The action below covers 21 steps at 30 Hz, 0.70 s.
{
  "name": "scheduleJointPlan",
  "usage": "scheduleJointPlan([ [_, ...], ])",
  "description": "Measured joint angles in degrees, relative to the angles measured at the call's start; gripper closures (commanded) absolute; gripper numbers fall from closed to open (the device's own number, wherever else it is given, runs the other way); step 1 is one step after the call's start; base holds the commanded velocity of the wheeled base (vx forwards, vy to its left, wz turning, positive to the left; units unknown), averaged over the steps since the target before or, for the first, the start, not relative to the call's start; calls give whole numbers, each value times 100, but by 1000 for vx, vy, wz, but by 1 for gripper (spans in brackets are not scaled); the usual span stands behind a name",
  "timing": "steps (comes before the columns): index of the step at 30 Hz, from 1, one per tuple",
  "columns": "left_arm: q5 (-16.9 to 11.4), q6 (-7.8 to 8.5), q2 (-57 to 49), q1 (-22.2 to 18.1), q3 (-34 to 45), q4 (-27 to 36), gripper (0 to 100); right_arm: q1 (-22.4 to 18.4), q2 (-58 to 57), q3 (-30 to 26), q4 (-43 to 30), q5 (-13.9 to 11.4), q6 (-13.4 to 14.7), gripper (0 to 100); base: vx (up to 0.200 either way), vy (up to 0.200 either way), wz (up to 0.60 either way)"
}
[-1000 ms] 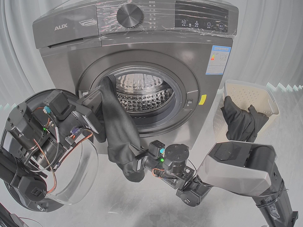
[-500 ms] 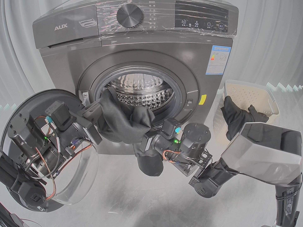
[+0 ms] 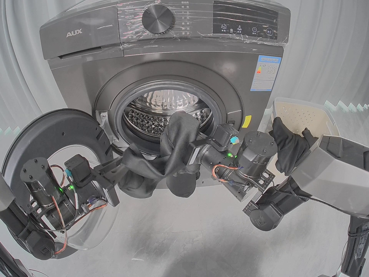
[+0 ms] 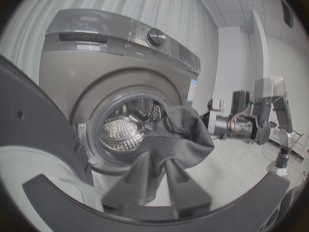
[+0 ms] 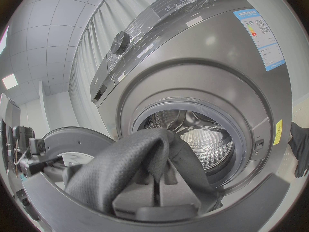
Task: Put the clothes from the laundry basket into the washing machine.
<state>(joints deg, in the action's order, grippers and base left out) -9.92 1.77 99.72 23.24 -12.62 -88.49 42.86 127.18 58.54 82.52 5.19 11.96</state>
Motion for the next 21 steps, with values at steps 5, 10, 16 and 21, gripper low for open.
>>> scheduleJointPlan([
  [5,-83,41,116,18,271,-2,0,-30,-30,-5,-24,2,-4,100,0,0,0],
  [10,-215,85,171,57,461,-2,0,-45,-39,-9,-66,9,-4,100,0,0,0],
  [16,-307,187,201,115,675,0,0,-20,-52,-63,-65,5,-4,100,0,0,0],
  [21,-313,208,216,121,807,0,0,57,-95,-258,-49,0,-9,100,0,0,0],
])
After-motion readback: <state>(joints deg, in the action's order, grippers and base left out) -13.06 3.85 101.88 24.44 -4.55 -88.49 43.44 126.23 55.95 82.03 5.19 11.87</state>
